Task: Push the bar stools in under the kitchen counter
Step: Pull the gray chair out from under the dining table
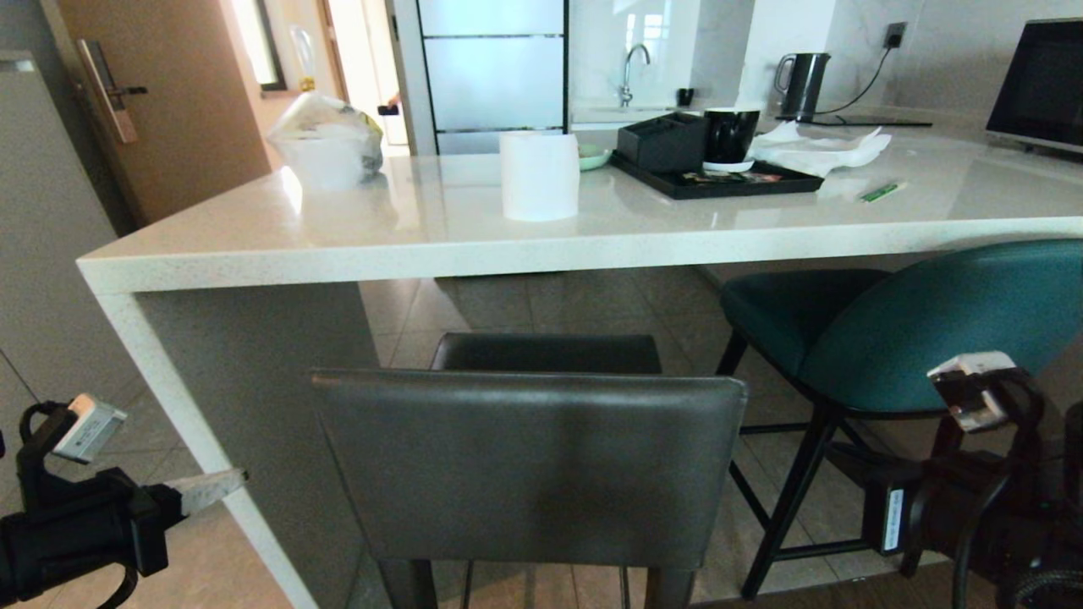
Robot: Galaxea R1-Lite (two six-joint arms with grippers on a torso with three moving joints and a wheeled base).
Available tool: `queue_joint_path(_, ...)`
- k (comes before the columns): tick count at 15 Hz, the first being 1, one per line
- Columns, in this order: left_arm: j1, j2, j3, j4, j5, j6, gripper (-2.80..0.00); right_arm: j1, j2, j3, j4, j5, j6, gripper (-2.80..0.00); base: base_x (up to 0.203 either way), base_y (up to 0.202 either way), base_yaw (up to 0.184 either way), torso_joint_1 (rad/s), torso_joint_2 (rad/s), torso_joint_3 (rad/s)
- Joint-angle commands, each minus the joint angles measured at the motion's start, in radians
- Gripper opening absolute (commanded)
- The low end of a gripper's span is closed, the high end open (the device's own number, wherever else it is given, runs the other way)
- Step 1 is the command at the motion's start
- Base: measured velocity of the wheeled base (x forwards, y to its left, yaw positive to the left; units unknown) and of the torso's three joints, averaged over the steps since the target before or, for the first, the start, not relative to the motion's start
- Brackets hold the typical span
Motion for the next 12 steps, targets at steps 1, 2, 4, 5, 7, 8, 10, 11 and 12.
queue_joint_path(1,-0.003,0.063,-0.004,-0.024,-0.003,0.002,-2.80,0.007,0.032,-0.015,-0.006,-0.001,0.000,-2.80,0.000,0.000,0.000,0.000,0.00,0.000)
queue_joint_path(2,-0.004,0.072,-0.017,-0.030,0.009,0.003,-2.80,0.009,0.039,-0.021,-0.026,-0.002,-0.001,-2.80,0.000,0.000,0.000,0.000,0.00,0.000)
queue_joint_path(4,-0.005,0.058,-0.018,-0.030,0.014,0.002,-2.80,0.018,0.037,-0.014,-0.038,0.005,0.005,-2.80,0.000,0.000,0.000,0.000,0.00,0.000)
queue_joint_path(5,-0.003,0.037,-0.016,-0.029,0.002,0.002,-2.80,0.019,0.029,-0.012,-0.055,0.017,0.007,-2.80,0.000,0.000,0.000,0.000,0.00,0.000)
queue_joint_path(7,-0.002,0.021,-0.022,-0.025,-0.082,-0.002,-2.80,0.019,0.027,-0.005,-0.080,0.034,0.008,-2.80,0.000,0.000,0.000,0.000,0.00,0.000)
queue_joint_path(8,-0.003,0.024,-0.026,-0.017,-0.096,-0.013,-2.80,0.019,0.012,0.006,-0.079,0.051,0.008,-2.80,0.000,0.000,0.000,0.000,0.00,0.000)
queue_joint_path(10,-0.008,0.025,-0.047,0.007,-0.126,-0.077,-2.80,0.015,-0.018,0.032,-0.071,0.135,0.011,-2.80,0.000,0.000,0.000,0.000,0.00,0.000)
queue_joint_path(11,-0.008,0.024,-0.082,0.041,-0.152,-0.135,-2.80,0.010,-0.022,0.034,-0.051,0.166,0.027,-2.80,0.000,0.000,0.000,0.000,0.00,0.000)
queue_joint_path(12,-0.011,0.020,-0.115,0.088,-0.161,-0.169,-2.80,0.009,-0.021,0.030,-0.040,0.184,0.055,-2.80,0.000,0.000,0.000,0.000,0.00,0.000)
